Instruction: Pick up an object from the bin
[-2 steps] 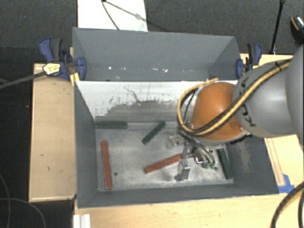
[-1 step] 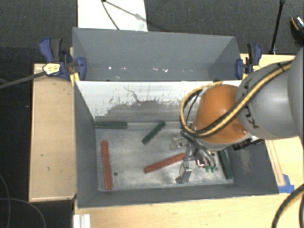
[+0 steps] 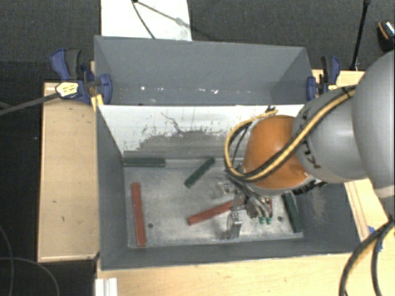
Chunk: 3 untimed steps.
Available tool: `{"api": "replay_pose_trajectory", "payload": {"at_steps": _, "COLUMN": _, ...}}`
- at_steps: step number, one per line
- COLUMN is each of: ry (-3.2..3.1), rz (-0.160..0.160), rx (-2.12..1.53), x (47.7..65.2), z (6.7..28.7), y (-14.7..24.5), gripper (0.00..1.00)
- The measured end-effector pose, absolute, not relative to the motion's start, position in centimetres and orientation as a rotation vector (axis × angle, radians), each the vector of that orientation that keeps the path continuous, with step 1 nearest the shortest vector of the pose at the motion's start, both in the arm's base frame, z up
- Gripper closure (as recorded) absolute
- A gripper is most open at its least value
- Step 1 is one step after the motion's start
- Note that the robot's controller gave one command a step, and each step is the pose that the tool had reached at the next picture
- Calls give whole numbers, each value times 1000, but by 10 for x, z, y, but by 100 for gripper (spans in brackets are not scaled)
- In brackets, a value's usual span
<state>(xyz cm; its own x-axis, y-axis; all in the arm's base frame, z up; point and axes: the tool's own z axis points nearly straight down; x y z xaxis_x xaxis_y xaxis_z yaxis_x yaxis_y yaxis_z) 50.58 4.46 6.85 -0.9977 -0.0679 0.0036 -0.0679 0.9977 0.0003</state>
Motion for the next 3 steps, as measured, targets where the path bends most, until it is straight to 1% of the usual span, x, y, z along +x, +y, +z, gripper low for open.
{"api": "replay_pose_trajectory", "payload": {"at_steps": 1, "ry": -3136, "rz": -1, "rx": 105, "x": 506, "z": 69, "y": 45, "gripper": 0}}
{"api": "replay_pose_trajectory", "payload": {"at_steps": 2, "ry": -3136, "rz": 0, "rx": 106, "x": 506, "z": 69, "y": 45, "gripper": 100}}
{"api": "replay_pose_trajectory", "payload": {"at_steps": 3, "ry": -3147, "rz": -1, "rx": 107, "x": 508, "z": 135, "y": 45, "gripper": 100}}
